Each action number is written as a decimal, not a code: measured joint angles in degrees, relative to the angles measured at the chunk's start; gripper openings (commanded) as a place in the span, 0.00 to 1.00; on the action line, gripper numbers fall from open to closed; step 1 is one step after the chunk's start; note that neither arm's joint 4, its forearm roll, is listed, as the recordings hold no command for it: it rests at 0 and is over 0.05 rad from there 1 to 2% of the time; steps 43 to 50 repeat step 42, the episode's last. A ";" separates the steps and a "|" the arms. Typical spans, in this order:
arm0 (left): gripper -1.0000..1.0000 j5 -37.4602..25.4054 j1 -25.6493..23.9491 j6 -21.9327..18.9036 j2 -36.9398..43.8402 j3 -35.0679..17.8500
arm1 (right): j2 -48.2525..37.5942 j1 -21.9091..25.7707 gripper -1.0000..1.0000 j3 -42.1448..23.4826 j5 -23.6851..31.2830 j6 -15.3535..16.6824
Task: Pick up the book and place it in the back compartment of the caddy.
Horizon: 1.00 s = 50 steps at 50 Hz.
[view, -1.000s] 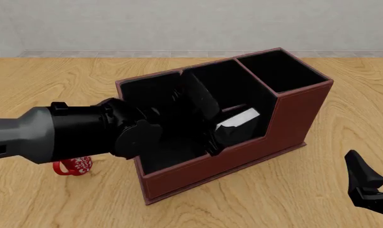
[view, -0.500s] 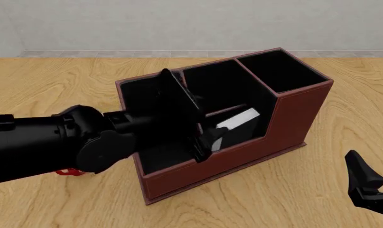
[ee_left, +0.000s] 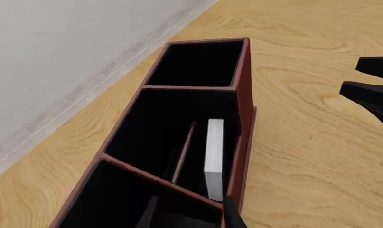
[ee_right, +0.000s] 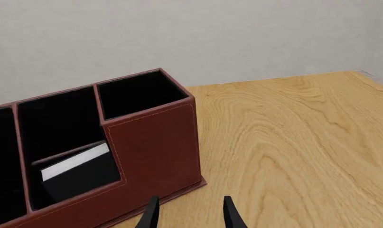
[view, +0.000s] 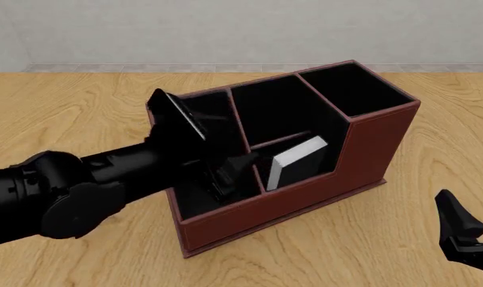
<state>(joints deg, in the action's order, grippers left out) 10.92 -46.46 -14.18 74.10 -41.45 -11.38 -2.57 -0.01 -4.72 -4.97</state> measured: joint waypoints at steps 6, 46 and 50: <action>1.00 0.24 0.75 1.01 -2.92 2.44 | 0.02 0.00 1.00 0.00 0.02 0.00; 1.00 -7.12 4.71 2.16 -20.17 11.47 | 0.05 0.00 1.00 0.00 0.05 0.00; 1.00 -7.12 4.71 2.16 -20.17 11.47 | 0.05 0.00 1.00 0.00 0.05 0.00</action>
